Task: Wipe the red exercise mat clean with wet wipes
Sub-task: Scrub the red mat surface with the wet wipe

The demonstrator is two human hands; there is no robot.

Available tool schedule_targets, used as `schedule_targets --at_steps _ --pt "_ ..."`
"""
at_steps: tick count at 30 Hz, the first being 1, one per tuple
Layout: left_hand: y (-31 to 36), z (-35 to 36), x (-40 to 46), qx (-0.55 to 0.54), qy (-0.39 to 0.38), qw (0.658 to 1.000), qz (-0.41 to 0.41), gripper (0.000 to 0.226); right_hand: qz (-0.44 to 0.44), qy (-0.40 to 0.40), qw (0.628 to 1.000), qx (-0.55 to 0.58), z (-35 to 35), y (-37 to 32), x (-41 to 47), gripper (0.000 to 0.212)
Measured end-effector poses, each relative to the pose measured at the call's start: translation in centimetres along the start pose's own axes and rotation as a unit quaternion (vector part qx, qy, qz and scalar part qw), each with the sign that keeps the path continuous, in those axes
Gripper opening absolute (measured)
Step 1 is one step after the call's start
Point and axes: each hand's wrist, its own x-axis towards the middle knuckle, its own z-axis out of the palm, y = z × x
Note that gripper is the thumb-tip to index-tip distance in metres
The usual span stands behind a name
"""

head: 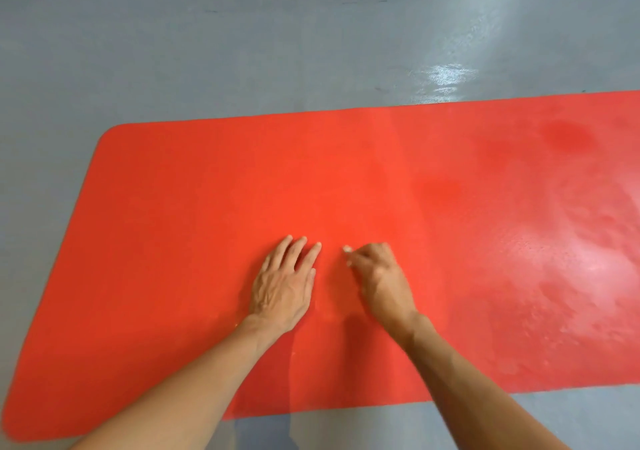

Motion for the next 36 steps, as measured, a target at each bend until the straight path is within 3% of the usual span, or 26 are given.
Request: schedule_targets --at_steps 3,5,8,11,13,17,19,22,24,26,29,31,33,36 --pt "-0.5 0.4 1.2 -0.012 -0.007 1.000 -0.016 0.055 0.182 0.095 0.979 -0.016 -0.7 2.5 1.9 0.029" --pt "-0.5 0.6 1.5 -0.017 -0.004 0.999 -0.028 0.055 0.214 0.105 0.971 -0.029 0.4 0.5 2.1 0.029" --pt "-0.2 0.7 1.3 -0.021 -0.005 0.999 -0.036 0.055 0.096 0.044 0.994 -0.009 2.3 -3.5 0.6 0.026" --pt "-0.3 0.6 1.3 -0.020 -0.010 0.999 -0.040 0.056 -0.044 -0.030 0.999 -0.008 1.8 -2.9 0.5 0.025" --pt "-0.3 0.6 1.3 -0.016 -0.012 0.999 -0.045 0.056 -0.017 -0.016 0.999 -0.028 0.9 -0.5 1.8 0.020" --pt "-0.2 0.7 1.4 -0.011 -0.013 0.999 -0.048 0.056 0.195 0.086 0.977 -0.023 0.8 0.6 4.3 0.019" --pt "-0.3 0.8 1.4 -0.018 -0.011 0.999 -0.047 0.055 0.163 0.070 0.984 -0.011 2.0 -2.8 3.7 0.017" --pt "-0.4 1.0 1.2 -0.030 0.002 0.999 -0.042 0.054 -0.021 -0.017 0.999 0.033 2.8 -6.0 1.5 0.019" --pt "-0.5 1.1 1.4 -0.035 0.012 0.998 -0.040 0.052 -0.097 -0.051 0.994 0.005 2.0 -3.9 2.2 0.023" --pt "-0.5 1.2 1.4 -0.030 0.023 0.998 -0.042 0.051 -0.072 -0.023 0.997 -0.034 1.0 -0.4 3.8 0.020" --pt "-0.5 1.2 1.7 -0.030 0.036 0.998 -0.050 0.048 0.116 0.078 0.990 -0.036 -0.1 2.9 5.8 0.014" --pt "-0.5 0.8 2.7 -0.032 0.042 0.997 -0.055 0.042 0.174 0.108 0.979 -0.021 1.0 1.2 5.9 0.020" --pt "-0.7 0.7 4.0 -0.026 0.048 0.997 -0.053 0.040 0.128 0.089 0.987 0.021 2.5 -2.3 5.0 0.018" --pt "-1.6 1.2 5.0 -0.034 0.065 0.996 -0.051 0.048 -0.017 -0.005 0.998 0.061 3.8 -4.9 3.1 0.019"
